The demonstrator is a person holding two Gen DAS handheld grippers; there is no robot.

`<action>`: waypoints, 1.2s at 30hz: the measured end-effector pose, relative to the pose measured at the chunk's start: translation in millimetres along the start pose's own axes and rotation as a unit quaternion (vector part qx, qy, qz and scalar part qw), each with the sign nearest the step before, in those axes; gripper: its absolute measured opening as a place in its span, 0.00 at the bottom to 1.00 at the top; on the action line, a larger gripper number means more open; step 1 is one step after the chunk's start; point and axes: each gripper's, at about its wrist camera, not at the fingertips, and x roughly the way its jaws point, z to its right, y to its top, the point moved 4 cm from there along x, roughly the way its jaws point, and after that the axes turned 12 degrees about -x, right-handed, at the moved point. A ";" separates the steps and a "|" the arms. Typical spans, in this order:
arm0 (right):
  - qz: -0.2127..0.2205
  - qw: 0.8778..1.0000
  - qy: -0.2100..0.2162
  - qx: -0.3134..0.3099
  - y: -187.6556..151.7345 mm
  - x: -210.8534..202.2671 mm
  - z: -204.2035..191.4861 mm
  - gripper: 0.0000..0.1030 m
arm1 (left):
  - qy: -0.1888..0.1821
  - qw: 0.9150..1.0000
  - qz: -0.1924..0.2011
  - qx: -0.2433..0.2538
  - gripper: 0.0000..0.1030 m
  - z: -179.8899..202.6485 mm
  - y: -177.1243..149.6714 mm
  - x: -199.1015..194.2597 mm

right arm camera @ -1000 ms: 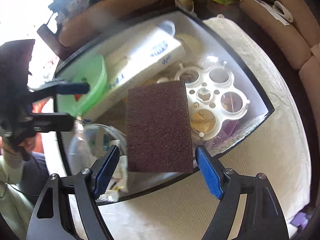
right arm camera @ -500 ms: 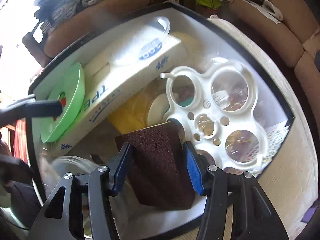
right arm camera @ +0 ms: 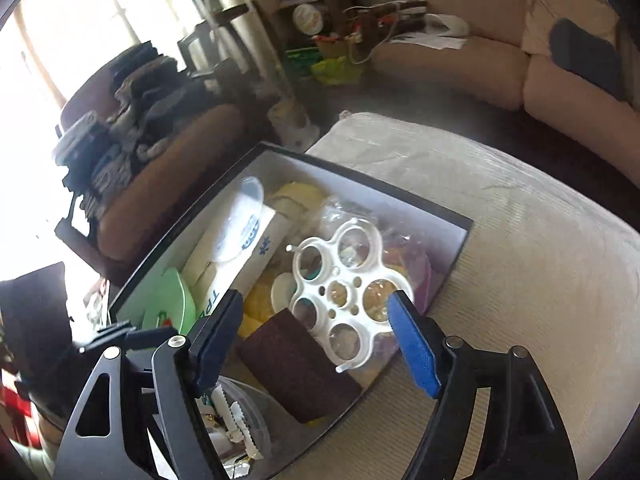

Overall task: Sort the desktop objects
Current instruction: 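Carry the sponge block into the box and open the right tool, then withdraw both tools from the box back over the table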

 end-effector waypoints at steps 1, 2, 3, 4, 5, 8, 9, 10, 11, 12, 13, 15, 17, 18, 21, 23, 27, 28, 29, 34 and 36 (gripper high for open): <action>0.003 1.000 -0.015 0.003 -0.6 0.3 5.0 0.75 | 0.011 1.000 -0.002 0.014 0.84 3.0 -2.8 1.6; -0.005 0.999 -0.034 0.001 -1.1 5.5 9.9 0.75 | 0.022 0.999 -0.004 0.028 0.84 6.0 -6.0 3.7; -0.017 0.999 -0.045 0.003 -2.3 11.2 11.9 0.75 | 0.033 0.999 -0.005 0.039 0.84 8.0 -8.6 6.0; -0.029 0.998 -0.049 0.011 -2.8 17.8 14.5 0.75 | 0.046 0.998 -0.003 0.045 0.84 9.6 -10.5 7.6; -0.026 0.998 -0.050 0.015 -3.0 18.3 14.4 0.75 | 0.053 0.997 0.005 0.047 0.84 11.0 -10.9 7.1; 0.001 0.999 -0.037 0.015 -8.4 6.2 4.9 0.78 | 0.035 0.997 0.030 0.069 0.84 25.3 -9.2 -3.8; 0.003 0.999 -0.035 0.011 -12.1 1.5 1.8 0.83 | 0.036 0.995 0.037 0.082 0.85 30.6 -9.3 -6.2; 0.002 0.999 -0.033 0.003 -17.1 -0.6 -5.4 0.84 | 0.047 0.994 0.042 0.094 0.89 34.2 -10.5 -6.5; 0.000 1.000 -0.029 -0.002 -21.5 -3.1 -11.2 0.86 | 0.064 0.992 0.044 0.103 0.94 35.4 -12.7 -5.1; 0.001 1.000 -0.028 -0.007 -25.1 -4.6 -16.6 0.90 | 0.080 0.990 0.042 0.109 0.97 34.6 -15.1 -2.7; -0.001 0.999 -0.034 -0.011 -28.8 -7.1 -22.3 0.93 | 0.094 0.989 0.038 0.112 0.99 32.5 -17.8 -0.3; -0.001 0.999 -0.046 -0.021 -35.4 -10.7 -31.1 1.00 | 0.119 0.985 0.038 0.119 1.00 28.8 -23.7 0.1; -0.001 0.998 -0.060 -0.027 -42.8 -13.3 -37.4 1.00 | 0.126 0.983 0.042 0.129 1.00 30.5 -28.5 -4.6; 0.000 0.998 -0.063 -0.024 -47.1 -15.5 -39.1 1.00 | 0.126 0.982 0.046 0.136 1.00 32.5 -30.0 -7.8; 0.005 0.997 -0.074 -0.017 -59.3 -28.2 -41.9 1.00 | 0.123 0.982 0.059 0.133 1.00 36.1 -32.3 -16.3; 0.010 0.997 -0.075 -0.009 -68.9 -39.0 -43.8 1.00 | 0.124 0.983 0.061 0.117 1.00 38.0 -33.0 -18.5; 0.022 0.996 -0.088 0.000 -89.2 -64.3 -44.5 1.00 | 0.131 0.979 0.067 0.140 1.00 66.8 -46.5 -31.6; 0.026 0.995 -0.093 0.005 -96.0 -72.8 -43.4 1.00 | 0.131 0.977 0.067 0.152 1.00 76.1 -51.4 -35.3; 0.029 0.995 -0.097 0.009 -101.9 -79.6 -42.1 1.00 | 0.134 0.975 0.068 0.162 1.00 85.1 -56.1 -38.2; 0.029 0.992 -0.115 0.047 -135.5 -114.3 -28.3 1.00 | 0.136 0.972 0.063 0.181 1.00 116.8 -76.4 -40.4; 0.032 0.990 -0.122 0.058 -147.6 -126.9 -23.2 1.00 | 0.134 0.973 0.055 0.178 1.00 125.7 -86.2 -35.9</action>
